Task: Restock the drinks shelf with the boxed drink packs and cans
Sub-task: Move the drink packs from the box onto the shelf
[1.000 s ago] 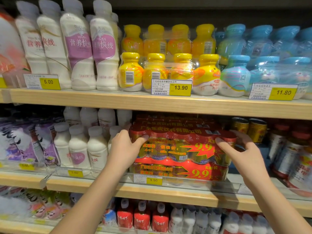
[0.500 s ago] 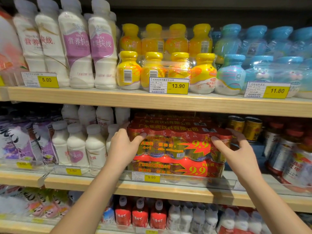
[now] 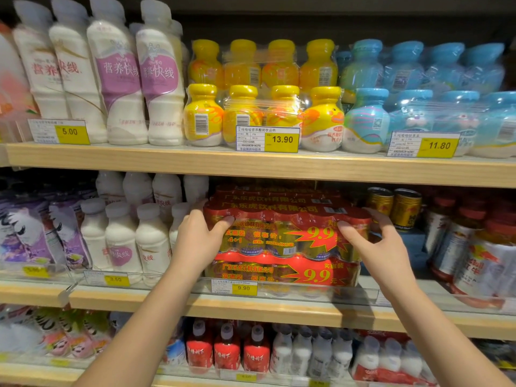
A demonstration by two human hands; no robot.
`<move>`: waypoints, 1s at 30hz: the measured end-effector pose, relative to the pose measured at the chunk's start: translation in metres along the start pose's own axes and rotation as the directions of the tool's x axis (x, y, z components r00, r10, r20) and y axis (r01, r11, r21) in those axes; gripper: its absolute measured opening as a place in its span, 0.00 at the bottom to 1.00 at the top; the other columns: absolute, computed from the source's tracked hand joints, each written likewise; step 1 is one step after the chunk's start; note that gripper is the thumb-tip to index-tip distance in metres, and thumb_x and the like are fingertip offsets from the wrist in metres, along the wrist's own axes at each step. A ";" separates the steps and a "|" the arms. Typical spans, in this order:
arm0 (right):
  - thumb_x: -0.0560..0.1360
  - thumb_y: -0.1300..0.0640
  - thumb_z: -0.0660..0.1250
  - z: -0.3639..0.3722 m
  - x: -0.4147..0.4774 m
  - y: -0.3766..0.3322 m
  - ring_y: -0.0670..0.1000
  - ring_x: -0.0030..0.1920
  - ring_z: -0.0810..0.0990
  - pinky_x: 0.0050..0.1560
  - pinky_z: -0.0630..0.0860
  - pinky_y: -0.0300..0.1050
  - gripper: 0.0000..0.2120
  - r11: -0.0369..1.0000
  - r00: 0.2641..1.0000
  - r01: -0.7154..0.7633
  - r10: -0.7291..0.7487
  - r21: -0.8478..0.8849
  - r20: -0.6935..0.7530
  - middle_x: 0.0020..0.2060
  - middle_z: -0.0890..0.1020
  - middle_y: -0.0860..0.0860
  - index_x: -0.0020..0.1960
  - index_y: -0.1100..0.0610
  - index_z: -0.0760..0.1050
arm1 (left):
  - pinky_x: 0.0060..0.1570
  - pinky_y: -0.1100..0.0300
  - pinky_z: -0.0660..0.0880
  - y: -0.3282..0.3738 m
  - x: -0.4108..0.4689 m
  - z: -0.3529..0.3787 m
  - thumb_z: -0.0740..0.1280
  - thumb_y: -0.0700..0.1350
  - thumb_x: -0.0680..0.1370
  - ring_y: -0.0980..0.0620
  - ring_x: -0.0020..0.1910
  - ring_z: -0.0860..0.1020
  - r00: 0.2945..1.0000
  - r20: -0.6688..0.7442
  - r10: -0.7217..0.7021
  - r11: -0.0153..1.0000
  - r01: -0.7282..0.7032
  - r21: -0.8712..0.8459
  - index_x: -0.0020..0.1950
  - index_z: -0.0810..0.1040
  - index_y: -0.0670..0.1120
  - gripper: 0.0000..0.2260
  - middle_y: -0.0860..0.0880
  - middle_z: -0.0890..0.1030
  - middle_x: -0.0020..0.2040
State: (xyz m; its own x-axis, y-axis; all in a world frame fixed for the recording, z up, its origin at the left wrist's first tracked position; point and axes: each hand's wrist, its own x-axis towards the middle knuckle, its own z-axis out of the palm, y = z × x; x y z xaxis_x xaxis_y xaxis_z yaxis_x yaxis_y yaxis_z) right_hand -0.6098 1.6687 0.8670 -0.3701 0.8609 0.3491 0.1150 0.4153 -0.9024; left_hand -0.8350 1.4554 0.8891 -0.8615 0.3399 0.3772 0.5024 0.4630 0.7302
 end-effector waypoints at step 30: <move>0.71 0.40 0.77 -0.053 -0.043 -0.032 0.43 0.64 0.75 0.62 0.70 0.40 0.36 0.987 0.985 0.163 -0.163 0.009 0.062 0.65 0.76 0.42 0.74 0.49 0.70 | 0.62 0.62 0.63 0.056 -0.068 -0.022 0.71 0.55 0.77 0.51 0.71 0.70 0.978 -0.032 0.205 0.967 -0.207 -0.145 0.77 0.65 0.48 0.31 0.49 0.70 0.74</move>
State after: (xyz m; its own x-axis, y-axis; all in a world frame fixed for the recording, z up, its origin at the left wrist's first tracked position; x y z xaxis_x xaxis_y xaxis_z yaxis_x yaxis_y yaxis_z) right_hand -0.5484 1.6343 0.8949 -0.4404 0.7615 0.4755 0.0448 0.5476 -0.8355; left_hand -0.7498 1.4398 0.9167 -0.7422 0.4012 0.5368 0.6540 0.2587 0.7109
